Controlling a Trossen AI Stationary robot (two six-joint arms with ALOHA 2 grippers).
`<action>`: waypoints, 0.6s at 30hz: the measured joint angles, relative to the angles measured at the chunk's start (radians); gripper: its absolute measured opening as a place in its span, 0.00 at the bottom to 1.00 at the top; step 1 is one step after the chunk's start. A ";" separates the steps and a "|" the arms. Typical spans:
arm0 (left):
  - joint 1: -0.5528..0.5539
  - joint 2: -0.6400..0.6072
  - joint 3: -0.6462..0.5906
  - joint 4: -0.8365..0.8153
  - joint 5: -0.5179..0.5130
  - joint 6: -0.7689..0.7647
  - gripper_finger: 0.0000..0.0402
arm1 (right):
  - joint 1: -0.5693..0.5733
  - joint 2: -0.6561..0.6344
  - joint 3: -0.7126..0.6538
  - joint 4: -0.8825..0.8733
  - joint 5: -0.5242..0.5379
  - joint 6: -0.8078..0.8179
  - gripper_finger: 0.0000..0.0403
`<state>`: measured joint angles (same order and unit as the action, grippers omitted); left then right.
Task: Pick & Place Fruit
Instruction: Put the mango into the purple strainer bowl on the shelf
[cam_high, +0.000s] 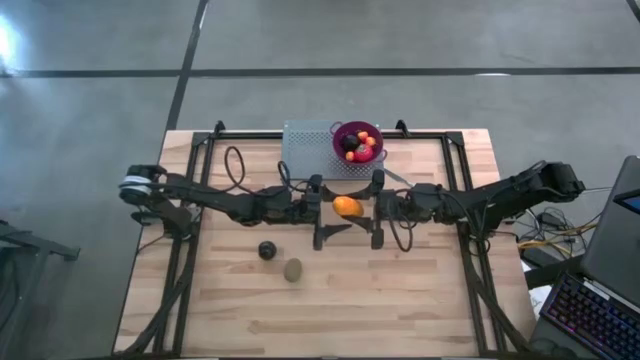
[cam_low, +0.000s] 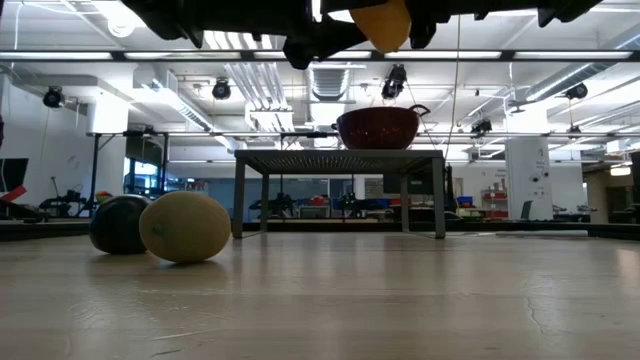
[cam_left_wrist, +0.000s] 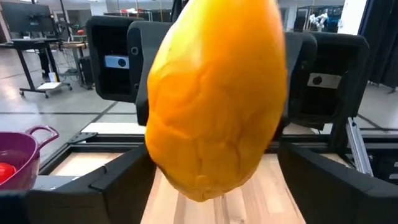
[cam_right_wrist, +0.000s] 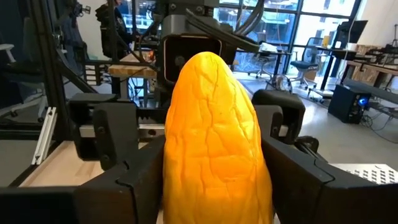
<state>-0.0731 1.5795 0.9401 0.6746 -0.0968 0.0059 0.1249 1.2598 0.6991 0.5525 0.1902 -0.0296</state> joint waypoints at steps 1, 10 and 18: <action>0.000 -0.011 0.000 -0.023 0.000 0.008 0.84 | 0.000 0.000 0.000 -0.001 0.000 0.000 0.56; 0.001 -0.169 0.000 -0.344 -0.057 0.019 0.85 | 0.000 -0.039 0.000 -0.060 -0.002 0.000 0.57; 0.000 -0.296 -0.003 -0.726 -0.208 -0.103 0.85 | 0.000 -0.061 0.000 -0.090 -0.003 0.027 0.56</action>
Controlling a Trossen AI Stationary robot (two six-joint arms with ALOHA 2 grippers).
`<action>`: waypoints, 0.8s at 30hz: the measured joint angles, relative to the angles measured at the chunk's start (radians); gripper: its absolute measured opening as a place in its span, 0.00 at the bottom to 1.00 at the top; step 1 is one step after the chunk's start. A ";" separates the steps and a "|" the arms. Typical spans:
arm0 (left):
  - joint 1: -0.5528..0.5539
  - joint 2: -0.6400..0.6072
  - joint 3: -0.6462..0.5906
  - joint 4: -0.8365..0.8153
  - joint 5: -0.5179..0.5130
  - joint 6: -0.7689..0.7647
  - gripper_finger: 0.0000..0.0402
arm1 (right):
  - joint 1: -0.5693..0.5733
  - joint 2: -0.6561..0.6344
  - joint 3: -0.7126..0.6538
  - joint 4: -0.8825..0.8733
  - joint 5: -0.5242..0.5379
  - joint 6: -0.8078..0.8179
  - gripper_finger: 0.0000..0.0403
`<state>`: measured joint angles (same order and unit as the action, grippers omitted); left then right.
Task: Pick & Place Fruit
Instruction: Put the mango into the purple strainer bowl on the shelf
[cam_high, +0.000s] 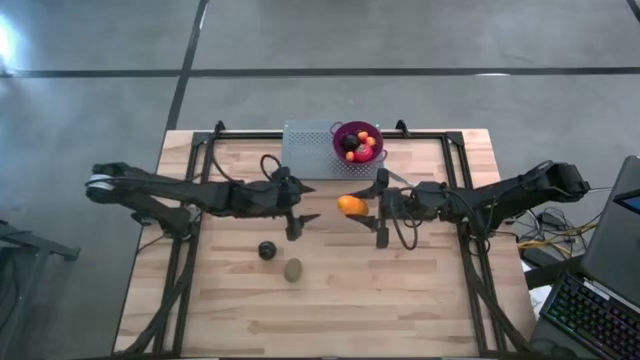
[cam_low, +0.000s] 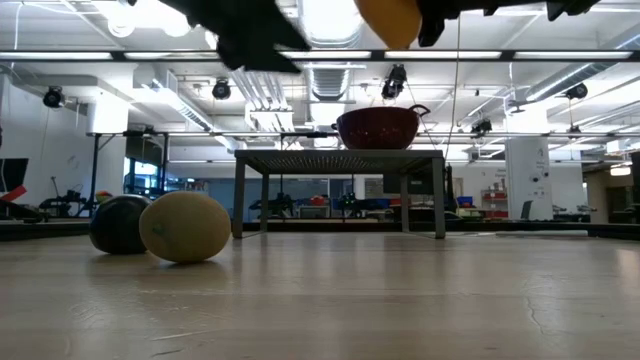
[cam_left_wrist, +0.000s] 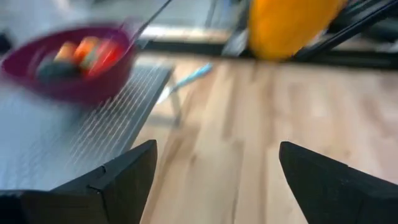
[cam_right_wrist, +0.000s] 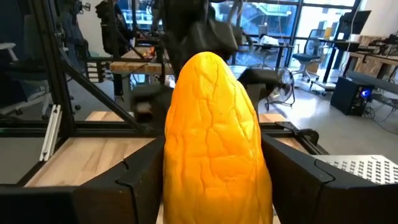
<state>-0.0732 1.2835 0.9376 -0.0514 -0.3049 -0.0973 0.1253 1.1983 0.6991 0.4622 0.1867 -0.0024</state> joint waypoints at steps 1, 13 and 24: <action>-0.003 -0.002 -0.004 -0.036 -0.026 -0.033 0.85 | -0.001 -0.001 0.000 0.000 0.000 0.000 0.57; -0.016 0.040 -0.139 0.045 -0.090 -0.197 0.85 | -0.154 -0.001 0.136 -0.241 0.033 0.029 0.58; -0.025 0.043 -0.153 0.052 -0.077 -0.248 0.85 | -0.345 0.022 0.468 -0.729 0.033 0.053 0.59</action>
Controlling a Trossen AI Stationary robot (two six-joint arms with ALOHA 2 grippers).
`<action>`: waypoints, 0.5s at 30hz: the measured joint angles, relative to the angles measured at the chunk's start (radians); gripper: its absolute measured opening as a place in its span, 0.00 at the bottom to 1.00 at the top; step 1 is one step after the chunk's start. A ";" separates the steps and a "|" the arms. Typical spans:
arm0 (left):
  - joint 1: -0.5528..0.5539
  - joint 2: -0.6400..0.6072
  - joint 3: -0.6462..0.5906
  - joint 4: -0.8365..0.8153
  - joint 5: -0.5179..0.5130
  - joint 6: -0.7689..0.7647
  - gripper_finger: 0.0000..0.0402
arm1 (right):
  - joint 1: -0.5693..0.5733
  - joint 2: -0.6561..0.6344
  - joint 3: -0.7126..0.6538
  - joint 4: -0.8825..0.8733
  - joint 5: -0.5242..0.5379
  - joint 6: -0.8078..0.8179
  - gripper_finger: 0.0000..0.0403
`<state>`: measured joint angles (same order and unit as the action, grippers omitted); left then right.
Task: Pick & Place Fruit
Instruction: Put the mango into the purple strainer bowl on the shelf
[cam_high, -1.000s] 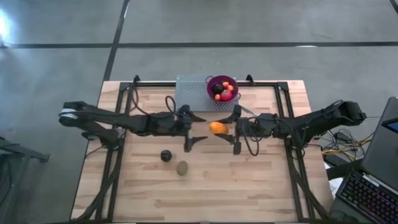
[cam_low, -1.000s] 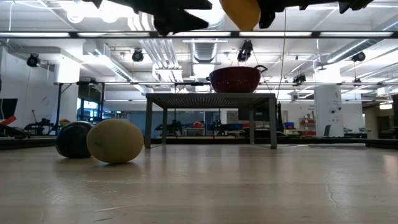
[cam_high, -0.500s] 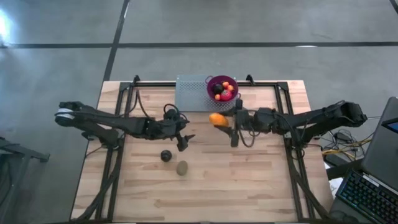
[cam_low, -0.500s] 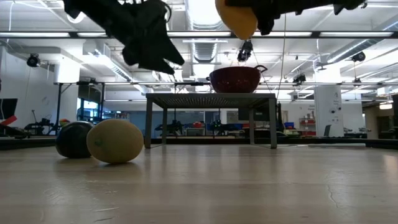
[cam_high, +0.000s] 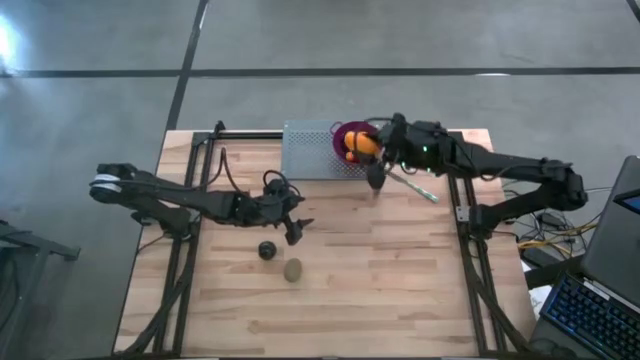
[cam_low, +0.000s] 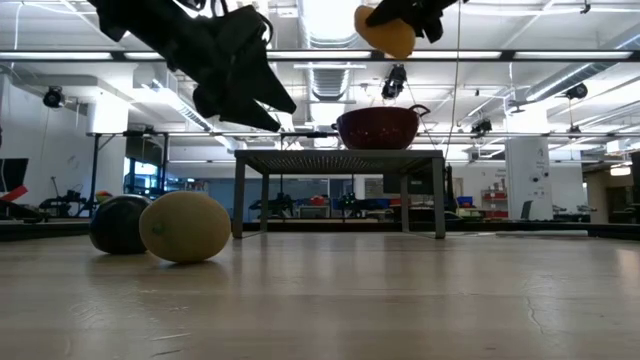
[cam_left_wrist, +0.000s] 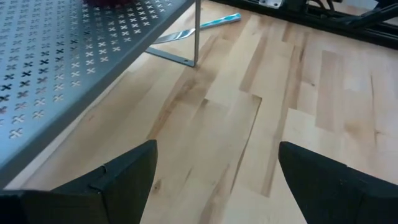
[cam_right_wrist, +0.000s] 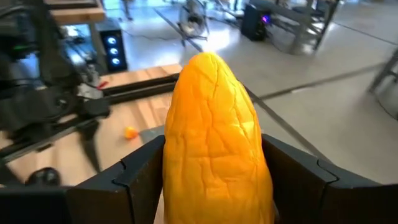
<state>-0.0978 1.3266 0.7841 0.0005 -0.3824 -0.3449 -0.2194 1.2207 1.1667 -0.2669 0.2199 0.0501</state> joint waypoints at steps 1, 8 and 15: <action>-0.001 0.000 0.000 0.000 0.000 -0.006 0.85 | -0.014 0.007 0.022 -0.023 0.000 0.000 0.59; -0.003 0.001 0.000 0.020 0.000 -0.008 0.85 | -0.106 0.069 0.110 -0.105 -0.001 0.003 0.57; -0.004 0.001 -0.003 0.026 0.000 -0.012 0.85 | -0.155 0.168 0.156 -0.142 -0.016 0.002 0.59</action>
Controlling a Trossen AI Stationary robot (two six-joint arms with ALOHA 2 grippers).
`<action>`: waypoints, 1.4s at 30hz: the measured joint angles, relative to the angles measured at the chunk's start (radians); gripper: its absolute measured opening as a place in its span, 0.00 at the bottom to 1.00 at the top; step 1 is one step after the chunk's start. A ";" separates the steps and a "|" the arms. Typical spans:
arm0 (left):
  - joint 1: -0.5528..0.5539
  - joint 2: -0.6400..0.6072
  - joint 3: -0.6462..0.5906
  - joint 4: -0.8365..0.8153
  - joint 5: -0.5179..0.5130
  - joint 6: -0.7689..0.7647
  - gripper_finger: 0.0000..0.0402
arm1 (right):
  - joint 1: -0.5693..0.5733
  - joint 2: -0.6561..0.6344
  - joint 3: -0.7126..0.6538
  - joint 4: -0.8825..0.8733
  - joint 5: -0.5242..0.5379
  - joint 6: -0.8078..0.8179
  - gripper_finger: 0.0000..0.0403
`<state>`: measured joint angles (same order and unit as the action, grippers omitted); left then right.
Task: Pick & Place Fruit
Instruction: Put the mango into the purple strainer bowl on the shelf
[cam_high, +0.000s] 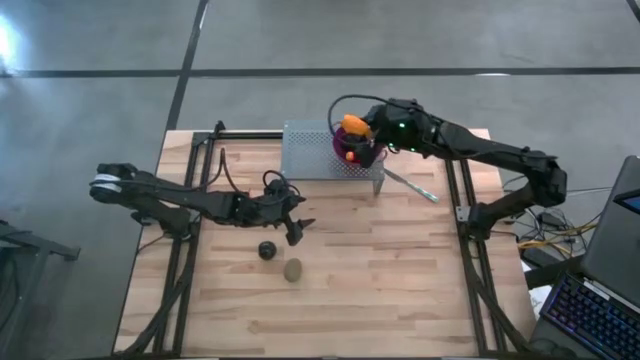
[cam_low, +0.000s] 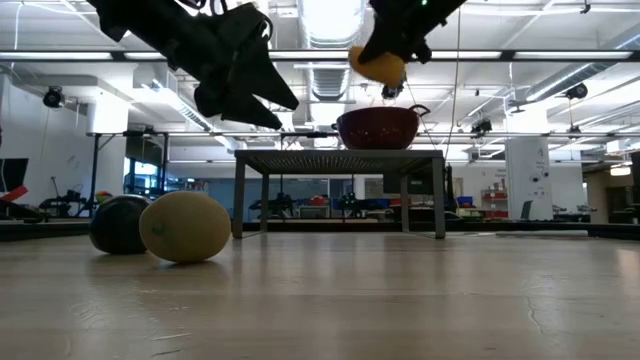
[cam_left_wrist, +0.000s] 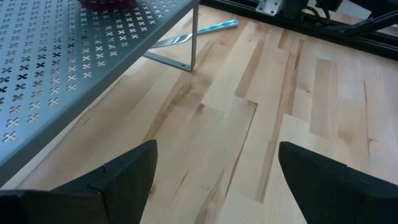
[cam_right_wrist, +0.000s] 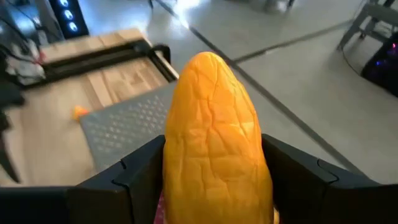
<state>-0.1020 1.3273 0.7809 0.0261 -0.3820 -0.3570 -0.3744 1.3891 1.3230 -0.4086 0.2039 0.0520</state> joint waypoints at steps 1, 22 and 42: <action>0.000 0.000 0.000 0.000 0.000 0.000 0.85 | -0.004 0.015 0.007 -0.010 0.000 -0.002 0.60; -0.007 0.000 -0.002 -0.003 0.000 -0.011 0.85 | -0.052 0.114 0.008 -0.099 0.007 0.022 0.61; -0.010 0.000 -0.002 -0.003 0.000 -0.012 0.85 | -0.076 0.118 -0.012 -0.110 0.008 0.043 0.62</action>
<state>-0.1123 1.3273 0.7792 0.0227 -0.3824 -0.3691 -0.4499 1.5070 1.3110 -0.5182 0.2121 0.0953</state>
